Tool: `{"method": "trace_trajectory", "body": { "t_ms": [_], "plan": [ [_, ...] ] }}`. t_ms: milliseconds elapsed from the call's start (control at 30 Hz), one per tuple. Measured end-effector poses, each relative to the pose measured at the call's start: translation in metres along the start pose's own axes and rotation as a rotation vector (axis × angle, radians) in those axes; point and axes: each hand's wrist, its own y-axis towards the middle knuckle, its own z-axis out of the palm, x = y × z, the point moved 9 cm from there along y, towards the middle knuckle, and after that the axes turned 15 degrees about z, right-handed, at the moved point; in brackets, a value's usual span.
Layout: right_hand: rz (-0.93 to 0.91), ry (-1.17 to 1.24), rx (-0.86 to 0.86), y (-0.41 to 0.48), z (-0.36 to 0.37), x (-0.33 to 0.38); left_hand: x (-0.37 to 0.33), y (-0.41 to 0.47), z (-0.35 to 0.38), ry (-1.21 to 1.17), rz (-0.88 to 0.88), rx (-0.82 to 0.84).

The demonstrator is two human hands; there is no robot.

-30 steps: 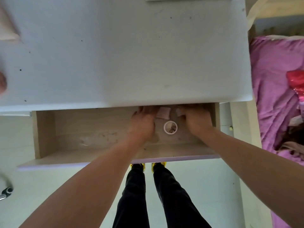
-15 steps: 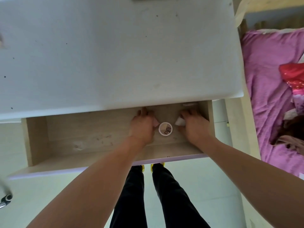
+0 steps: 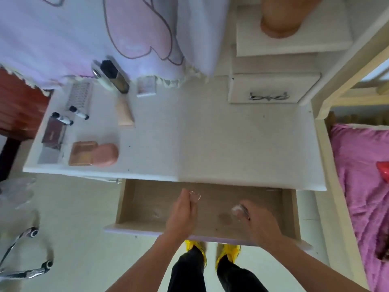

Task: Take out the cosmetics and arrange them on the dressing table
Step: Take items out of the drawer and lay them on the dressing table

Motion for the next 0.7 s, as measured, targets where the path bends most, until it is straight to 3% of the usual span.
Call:
{"method": "trace_trajectory", "body": {
  "t_ms": [100,367,500,700],
  "plan": [
    [-0.043,0.095,0.045,-0.009,-0.007,0.045,-0.001,-0.001,-0.054,-0.058,-0.088,-0.133],
    [-0.108,0.15,0.02,0.012,-0.027,0.16,0.028,0.041,-0.201,0.127,-0.171,-0.263],
    [-0.024,0.15,0.004,0.029,-0.024,0.198,0.053,0.072,-0.235,0.176,-0.181,-0.191],
    [0.097,0.238,0.029,0.054,-0.001,0.245,0.079,0.108,-0.233,0.149,-0.208,0.054]
  ]
}}
